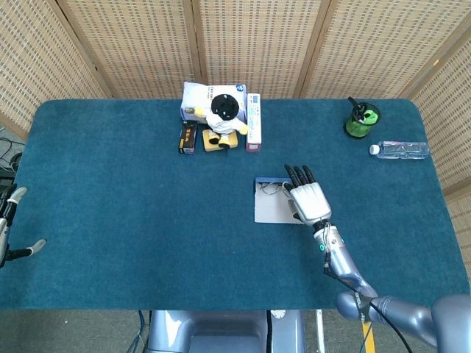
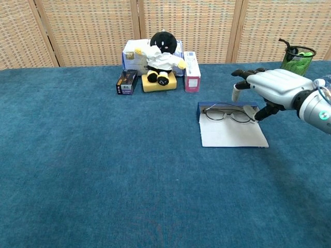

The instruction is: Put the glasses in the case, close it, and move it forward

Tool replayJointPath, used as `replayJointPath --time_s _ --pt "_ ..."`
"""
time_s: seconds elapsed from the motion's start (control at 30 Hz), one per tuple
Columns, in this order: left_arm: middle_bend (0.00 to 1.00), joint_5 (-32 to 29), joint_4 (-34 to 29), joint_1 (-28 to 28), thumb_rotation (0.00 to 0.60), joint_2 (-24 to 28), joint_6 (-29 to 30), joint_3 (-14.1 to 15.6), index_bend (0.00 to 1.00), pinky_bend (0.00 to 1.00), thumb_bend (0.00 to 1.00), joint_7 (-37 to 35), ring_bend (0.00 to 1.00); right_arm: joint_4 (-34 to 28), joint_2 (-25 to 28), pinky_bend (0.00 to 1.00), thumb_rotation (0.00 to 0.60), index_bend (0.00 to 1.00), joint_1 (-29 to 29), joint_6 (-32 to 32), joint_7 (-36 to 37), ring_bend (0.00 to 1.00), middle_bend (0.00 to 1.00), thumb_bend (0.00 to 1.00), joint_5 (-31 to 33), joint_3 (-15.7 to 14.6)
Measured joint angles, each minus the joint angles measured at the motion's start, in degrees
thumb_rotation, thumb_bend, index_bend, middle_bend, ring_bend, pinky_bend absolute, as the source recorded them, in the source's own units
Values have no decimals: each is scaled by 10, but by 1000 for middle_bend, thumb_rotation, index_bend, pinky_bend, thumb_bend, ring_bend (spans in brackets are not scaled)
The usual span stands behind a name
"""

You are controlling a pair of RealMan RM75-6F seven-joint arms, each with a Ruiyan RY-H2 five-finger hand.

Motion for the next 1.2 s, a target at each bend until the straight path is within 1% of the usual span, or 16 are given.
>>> replayJointPath --time_s 0.17,0.27,0.63,1.2 --pt "0 -3 1 -1 600 -1 -2 0 0 0 0 3 0 35 -21 0 600 341 16 -18 -14 0 0 620 27 24" --pt "0 -4 1 -1 600 -2 -3 -1 0 0 0 3 0 49 -33 0 600 344 24 -26 -25 0 0 620 37 29" --pt "0 -9 3 -2 600 -1 -5 -3 0 0 0 -1 0 86 -64 0 600 350 37 -42 -47 0 0 620 53 36" --pt "0 -8 4 -1 600 1 -5 -4 0 0 0 -5 0 94 -84 0 600 356 42 -45 -63 0 0 620 51 33"
